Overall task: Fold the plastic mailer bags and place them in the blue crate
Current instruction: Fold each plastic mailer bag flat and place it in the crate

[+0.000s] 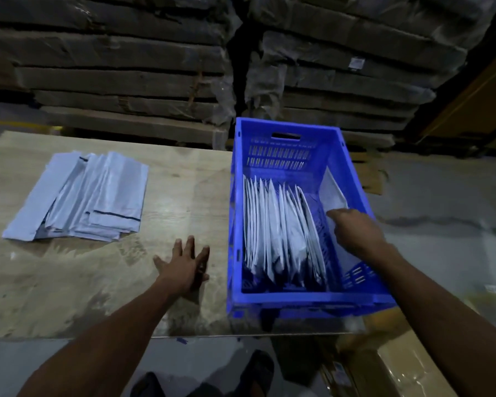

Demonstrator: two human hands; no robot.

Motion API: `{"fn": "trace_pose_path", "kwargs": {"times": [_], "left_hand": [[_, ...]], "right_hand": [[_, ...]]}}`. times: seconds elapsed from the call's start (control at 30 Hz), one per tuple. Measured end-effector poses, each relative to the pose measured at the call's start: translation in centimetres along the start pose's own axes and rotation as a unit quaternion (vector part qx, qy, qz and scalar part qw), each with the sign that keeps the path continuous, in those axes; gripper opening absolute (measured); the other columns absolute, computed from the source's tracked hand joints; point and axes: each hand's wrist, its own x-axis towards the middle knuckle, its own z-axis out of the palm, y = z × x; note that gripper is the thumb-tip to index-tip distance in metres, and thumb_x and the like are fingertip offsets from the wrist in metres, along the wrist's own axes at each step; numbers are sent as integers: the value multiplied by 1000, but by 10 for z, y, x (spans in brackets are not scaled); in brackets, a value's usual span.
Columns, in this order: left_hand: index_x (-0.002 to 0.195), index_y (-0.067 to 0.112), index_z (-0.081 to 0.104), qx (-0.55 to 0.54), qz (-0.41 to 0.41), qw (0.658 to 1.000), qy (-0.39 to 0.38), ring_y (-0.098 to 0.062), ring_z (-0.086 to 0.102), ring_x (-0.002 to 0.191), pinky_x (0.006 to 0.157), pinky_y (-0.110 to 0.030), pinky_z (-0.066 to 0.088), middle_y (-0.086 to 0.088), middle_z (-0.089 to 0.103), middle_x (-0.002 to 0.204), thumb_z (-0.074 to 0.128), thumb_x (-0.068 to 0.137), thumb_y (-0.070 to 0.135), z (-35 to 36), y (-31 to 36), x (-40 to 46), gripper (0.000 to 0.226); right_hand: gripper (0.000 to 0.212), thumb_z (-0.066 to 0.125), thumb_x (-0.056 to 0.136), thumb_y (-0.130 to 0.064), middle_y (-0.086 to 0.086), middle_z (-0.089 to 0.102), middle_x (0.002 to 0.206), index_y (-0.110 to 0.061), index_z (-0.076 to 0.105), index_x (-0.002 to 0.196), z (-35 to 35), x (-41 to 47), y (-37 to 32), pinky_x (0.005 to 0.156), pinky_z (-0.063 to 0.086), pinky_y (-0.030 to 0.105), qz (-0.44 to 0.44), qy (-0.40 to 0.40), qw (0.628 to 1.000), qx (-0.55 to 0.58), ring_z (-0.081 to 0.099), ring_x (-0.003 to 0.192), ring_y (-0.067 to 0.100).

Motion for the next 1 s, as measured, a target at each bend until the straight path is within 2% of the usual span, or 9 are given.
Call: {"fn": "trace_pose_path", "kwargs": {"times": [0.17,0.27,0.47,0.53,0.6,0.67,0.73,0.83,1.0], "left_hand": [[161,52,0,8,-2,1000,-11,-34,-18,157,112,-80,15,-2,-24,171,54,99,60,-1,2,0,82],[161,50,-3,6,2,1000,-7,-34,-19,157,112,-80,14,-2,-25,170,53,100,59,0,1,-2,83],[163,44,-3,17,13,999,29,-34,-16,157,111,-79,14,-4,-21,171,45,101,62,10,-4,-3,80],[165,38,7,33,32,996,73,-35,-7,159,110,-79,17,-6,-10,173,39,103,63,23,-12,-4,74],[159,26,36,28,56,989,136,-37,16,157,108,-76,29,-11,16,172,38,103,58,33,-24,-10,65],[143,16,58,19,62,979,194,-41,35,148,104,-69,41,-18,35,164,51,98,51,45,-46,-16,58],[145,11,53,-6,27,973,227,-46,34,147,107,-66,37,-24,31,164,59,95,47,53,-71,-24,61],[148,5,50,-37,-37,965,258,-52,36,143,108,-67,34,-30,33,160,40,95,55,64,-113,-38,73],[146,2,51,-62,-88,956,273,-50,34,144,111,-65,30,-31,33,160,36,96,58,66,-172,-47,77]], "right_hand": [[9,52,87,-4,14,64,98,-12,51,90,26,3,-16,65,50,40,-51,-19,998,31,65,86,41],[14,53,82,-3,13,59,86,-14,44,80,36,5,-27,63,54,46,-69,-14,995,66,63,76,39],[6,56,92,-18,8,60,96,-14,53,89,25,-11,-55,55,39,35,-39,123,987,99,63,74,38],[10,57,93,-17,10,65,100,-9,60,98,10,-13,-75,53,43,36,-54,194,973,112,65,71,38],[18,57,91,-16,11,70,107,-7,66,104,-7,-6,-101,53,50,38,-89,253,954,136,68,74,38],[24,58,90,-16,12,71,115,-6,69,108,-25,7,-134,57,57,40,-138,290,934,154,71,84,35],[27,59,91,-18,12,70,121,-6,69,113,-42,21,-174,65,59,42,-178,291,922,182,71,95,34],[28,58,92,-21,9,69,121,-8,68,114,-59,38,-235,66,58,43,-243,276,912,181,70,96,33],[29,47,100,-29,8,60,129,-12,59,121,-42,61,-330,82,53,45,-309,122,934,132,57,115,35]]}}
